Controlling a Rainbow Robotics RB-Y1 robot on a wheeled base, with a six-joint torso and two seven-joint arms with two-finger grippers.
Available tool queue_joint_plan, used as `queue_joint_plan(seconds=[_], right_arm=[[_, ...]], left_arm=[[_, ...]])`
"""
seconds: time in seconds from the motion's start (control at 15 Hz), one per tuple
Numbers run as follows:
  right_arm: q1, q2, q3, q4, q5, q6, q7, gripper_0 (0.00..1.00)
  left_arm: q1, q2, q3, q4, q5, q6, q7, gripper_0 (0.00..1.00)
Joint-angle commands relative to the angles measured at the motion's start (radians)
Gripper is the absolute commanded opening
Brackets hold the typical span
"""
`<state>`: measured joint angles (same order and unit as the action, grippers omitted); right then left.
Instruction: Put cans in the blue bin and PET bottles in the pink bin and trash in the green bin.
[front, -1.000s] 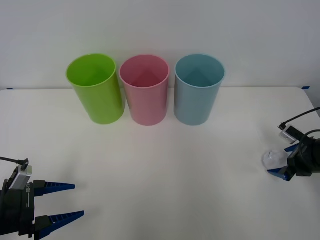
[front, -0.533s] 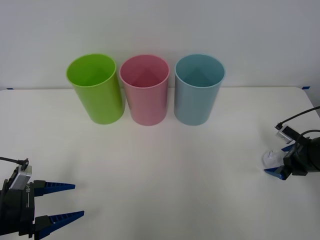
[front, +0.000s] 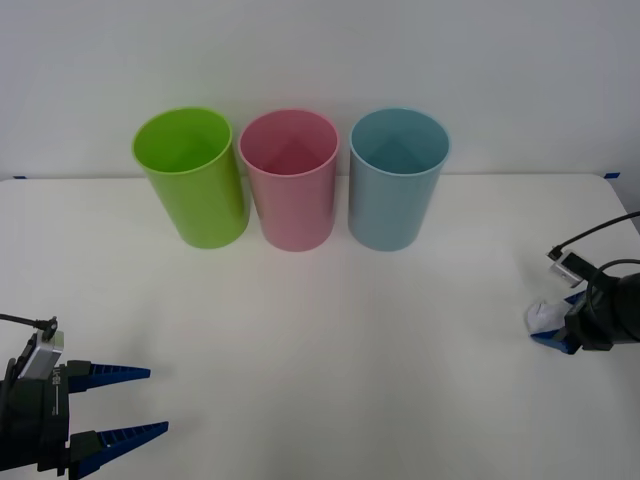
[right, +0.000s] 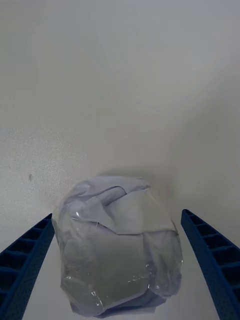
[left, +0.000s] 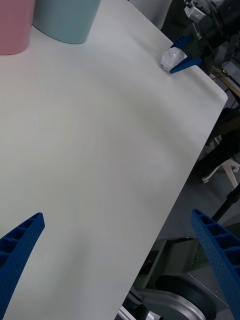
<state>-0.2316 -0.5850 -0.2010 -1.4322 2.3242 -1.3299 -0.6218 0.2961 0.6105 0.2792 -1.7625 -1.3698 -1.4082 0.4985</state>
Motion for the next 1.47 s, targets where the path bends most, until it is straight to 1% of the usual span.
queue_joint_plan(seconds=[0.07,0.33,0.53,0.73,1.0,1.07,1.13,1.2,1.27,1.33,1.47], right_arm=[[0.002,-0.001,0.02,0.003,0.014,0.017,-0.01,0.0],[0.002,0.001,0.032,0.003,0.023,0.026,0.008,0.0],[0.003,0.001,0.041,-0.028,0.004,0.031,0.031,0.0],[0.032,-0.001,0.031,-0.111,-0.049,0.032,0.051,0.0],[0.198,0.001,-0.003,-0.395,-0.157,0.048,0.056,0.0],[0.242,0.001,-0.008,-0.482,-0.203,0.048,0.051,0.0],[0.264,0.001,-0.009,-0.527,-0.23,0.048,0.047,0.0],[0.29,0.013,-0.02,-0.57,-0.29,0.048,0.045,0.0],[0.299,0.033,-0.035,-0.591,-0.33,0.048,0.051,0.0],[0.301,0.063,-0.052,-0.622,-0.347,0.046,0.057,0.0],[0.301,0.137,-0.083,-0.689,-0.35,0.046,0.063,0.0]], left_arm=[[0.0,0.0,0.0,0.0,0.0,0.0,0.0,1.0],[0.0,0.0,0.0,0.0,0.0,0.0,0.0,1.0],[0.0,0.0,0.0,0.0,0.0,0.0,0.0,1.0],[0.0,0.0,0.0,0.0,0.0,0.0,0.0,1.0],[0.0,0.0,0.0,0.0,0.0,0.0,0.0,1.0],[0.0,0.0,0.0,0.0,0.0,0.0,0.0,1.0],[0.0,0.0,0.0,0.0,0.0,0.0,0.0,1.0],[0.0,0.0,0.0,0.0,0.0,0.0,0.0,1.0],[0.0,0.0,0.0,0.0,0.0,0.0,0.0,1.0],[0.0,0.0,0.0,0.0,0.0,0.0,0.0,1.0],[0.0,0.0,0.0,0.0,0.0,0.0,0.0,1.0]])
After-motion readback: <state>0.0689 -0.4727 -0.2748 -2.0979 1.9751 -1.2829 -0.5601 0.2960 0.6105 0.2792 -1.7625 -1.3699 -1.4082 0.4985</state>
